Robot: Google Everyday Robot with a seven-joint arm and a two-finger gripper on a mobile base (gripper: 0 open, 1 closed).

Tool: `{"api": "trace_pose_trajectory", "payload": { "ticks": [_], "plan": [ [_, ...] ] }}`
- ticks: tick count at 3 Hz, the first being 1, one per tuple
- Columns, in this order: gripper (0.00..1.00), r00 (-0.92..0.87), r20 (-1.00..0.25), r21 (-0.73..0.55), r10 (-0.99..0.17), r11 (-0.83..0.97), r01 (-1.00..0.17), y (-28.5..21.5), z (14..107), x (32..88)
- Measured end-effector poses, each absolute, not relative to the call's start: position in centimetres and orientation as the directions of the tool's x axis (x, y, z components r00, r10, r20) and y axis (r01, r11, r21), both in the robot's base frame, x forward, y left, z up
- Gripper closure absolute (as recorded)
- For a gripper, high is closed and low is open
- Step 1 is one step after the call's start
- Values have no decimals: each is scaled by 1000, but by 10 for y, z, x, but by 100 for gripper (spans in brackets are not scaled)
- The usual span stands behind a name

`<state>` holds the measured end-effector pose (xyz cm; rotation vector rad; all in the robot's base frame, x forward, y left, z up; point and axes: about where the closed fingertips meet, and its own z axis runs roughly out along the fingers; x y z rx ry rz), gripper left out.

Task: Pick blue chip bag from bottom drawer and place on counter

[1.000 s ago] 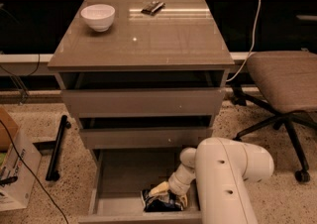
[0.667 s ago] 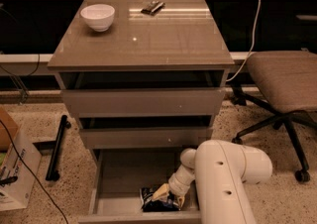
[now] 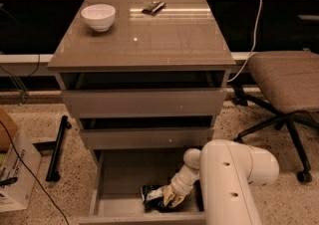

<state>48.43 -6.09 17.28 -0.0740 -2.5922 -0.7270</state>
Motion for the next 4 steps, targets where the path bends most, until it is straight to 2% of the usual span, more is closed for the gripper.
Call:
{"api": "trace_pose_trajectory", "payload": {
  "ticks": [1, 2, 4],
  "plan": [
    [96, -924, 376, 487, -69, 863, 134, -67, 204, 491],
    [100, -951, 295, 511, -90, 856, 78, -77, 256, 492],
    [100, -965, 37, 648, -259, 742, -175, -127, 443, 473]
  ]
}}
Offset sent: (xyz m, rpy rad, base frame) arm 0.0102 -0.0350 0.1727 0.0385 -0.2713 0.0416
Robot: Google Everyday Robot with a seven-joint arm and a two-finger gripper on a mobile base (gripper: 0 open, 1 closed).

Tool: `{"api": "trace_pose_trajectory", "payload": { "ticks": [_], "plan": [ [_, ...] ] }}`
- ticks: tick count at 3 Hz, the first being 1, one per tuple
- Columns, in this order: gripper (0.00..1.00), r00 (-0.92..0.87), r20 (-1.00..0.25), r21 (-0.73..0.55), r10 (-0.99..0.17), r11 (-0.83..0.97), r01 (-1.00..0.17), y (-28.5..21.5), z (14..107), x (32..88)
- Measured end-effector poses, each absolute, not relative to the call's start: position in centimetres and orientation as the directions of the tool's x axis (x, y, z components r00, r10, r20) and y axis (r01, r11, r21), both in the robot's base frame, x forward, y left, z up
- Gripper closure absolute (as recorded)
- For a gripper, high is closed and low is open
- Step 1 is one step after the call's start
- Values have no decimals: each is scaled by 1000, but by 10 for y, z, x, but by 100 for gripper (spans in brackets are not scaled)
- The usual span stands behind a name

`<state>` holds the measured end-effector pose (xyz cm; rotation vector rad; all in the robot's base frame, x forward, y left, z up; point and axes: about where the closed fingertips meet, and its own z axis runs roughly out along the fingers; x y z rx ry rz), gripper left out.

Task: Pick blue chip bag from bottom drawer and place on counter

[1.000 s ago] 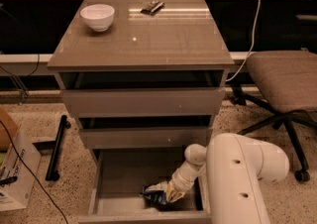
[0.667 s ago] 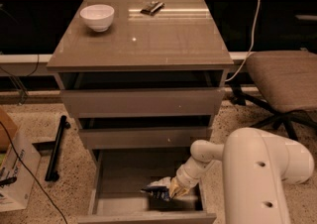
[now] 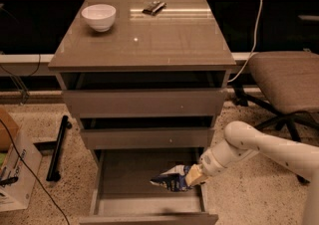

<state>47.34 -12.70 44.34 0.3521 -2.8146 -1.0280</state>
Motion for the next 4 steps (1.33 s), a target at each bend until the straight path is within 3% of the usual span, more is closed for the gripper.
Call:
{"api": "trace_pose_trajectory", "payload": {
  "ticks": [2, 3, 4],
  "plan": [
    [100, -845, -309, 520, -436, 667, -534, -176, 615, 479],
    [100, -672, -506, 297, -541, 623, -724, -181, 713, 503],
    [100, -521, -608, 130, -600, 572, -810, -176, 767, 523]
  ]
}}
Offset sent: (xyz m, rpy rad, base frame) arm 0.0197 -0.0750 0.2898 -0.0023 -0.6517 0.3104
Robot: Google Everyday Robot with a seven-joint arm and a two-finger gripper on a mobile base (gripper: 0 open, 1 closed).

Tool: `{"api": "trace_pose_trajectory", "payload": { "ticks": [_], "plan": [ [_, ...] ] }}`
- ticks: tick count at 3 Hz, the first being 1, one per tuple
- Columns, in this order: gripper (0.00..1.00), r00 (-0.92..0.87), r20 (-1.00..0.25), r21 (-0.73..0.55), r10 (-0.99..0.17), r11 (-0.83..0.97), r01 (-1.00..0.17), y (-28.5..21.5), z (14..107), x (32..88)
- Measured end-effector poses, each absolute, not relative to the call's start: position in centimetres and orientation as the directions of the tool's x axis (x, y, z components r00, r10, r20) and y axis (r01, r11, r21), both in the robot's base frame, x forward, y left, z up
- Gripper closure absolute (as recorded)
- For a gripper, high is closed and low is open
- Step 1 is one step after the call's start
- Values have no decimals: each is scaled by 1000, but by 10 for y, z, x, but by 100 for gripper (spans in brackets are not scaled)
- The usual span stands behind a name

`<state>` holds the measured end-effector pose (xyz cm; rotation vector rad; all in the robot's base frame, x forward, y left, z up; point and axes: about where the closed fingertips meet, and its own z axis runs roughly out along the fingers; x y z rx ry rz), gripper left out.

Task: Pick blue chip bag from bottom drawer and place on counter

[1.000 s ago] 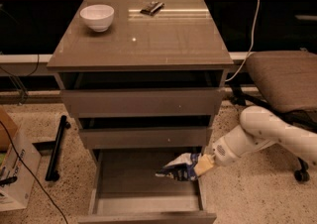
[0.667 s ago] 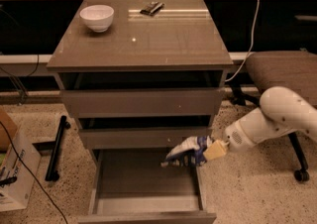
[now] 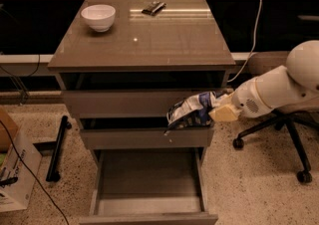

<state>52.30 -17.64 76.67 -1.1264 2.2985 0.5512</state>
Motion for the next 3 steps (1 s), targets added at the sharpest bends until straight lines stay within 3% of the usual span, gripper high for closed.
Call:
{"api": "trace_pose_trajectory", "payload": {
  "ticks": [1, 2, 3],
  "plan": [
    [100, -403, -662, 8, -632, 532, -847, -173, 803, 538],
    [100, -403, -662, 8, -632, 532, -847, -173, 803, 538],
    [100, -330, -678, -104, -656, 531, -841, -171, 842, 539]
  ]
}}
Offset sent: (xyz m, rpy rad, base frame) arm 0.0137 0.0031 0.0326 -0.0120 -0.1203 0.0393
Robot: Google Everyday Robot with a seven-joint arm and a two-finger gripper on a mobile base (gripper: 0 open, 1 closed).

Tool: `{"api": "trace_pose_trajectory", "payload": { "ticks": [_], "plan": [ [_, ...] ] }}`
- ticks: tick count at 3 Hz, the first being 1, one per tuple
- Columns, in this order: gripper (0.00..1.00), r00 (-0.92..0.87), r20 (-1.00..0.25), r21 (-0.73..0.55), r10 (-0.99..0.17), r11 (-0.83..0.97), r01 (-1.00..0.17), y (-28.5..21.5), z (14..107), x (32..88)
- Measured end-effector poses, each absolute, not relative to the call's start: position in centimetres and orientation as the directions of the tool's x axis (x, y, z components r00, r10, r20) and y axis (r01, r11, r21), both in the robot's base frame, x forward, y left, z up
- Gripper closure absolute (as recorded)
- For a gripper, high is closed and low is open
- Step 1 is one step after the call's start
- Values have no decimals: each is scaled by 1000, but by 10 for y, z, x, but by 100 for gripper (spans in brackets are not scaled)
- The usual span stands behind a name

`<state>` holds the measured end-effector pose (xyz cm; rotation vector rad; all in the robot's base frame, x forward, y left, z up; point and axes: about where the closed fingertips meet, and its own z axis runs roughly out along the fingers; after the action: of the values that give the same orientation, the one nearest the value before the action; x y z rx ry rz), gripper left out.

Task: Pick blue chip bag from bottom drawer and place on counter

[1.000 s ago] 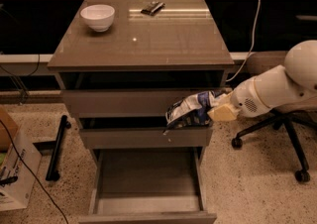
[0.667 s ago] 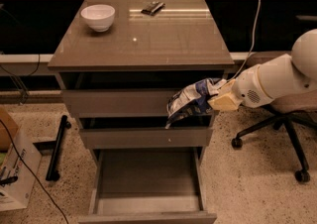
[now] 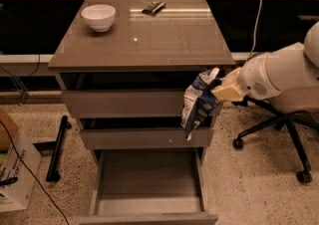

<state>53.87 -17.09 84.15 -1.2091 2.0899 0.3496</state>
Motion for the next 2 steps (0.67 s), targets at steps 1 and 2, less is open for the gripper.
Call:
{"api": "trace_pose_trajectory", "payload": {
  "ticks": [1, 2],
  "plan": [
    [100, -210, -705, -196, -677, 471, -860, -154, 878, 540],
    [100, -66, -743, -280, -666, 399, -873, -131, 918, 542]
  ]
}}
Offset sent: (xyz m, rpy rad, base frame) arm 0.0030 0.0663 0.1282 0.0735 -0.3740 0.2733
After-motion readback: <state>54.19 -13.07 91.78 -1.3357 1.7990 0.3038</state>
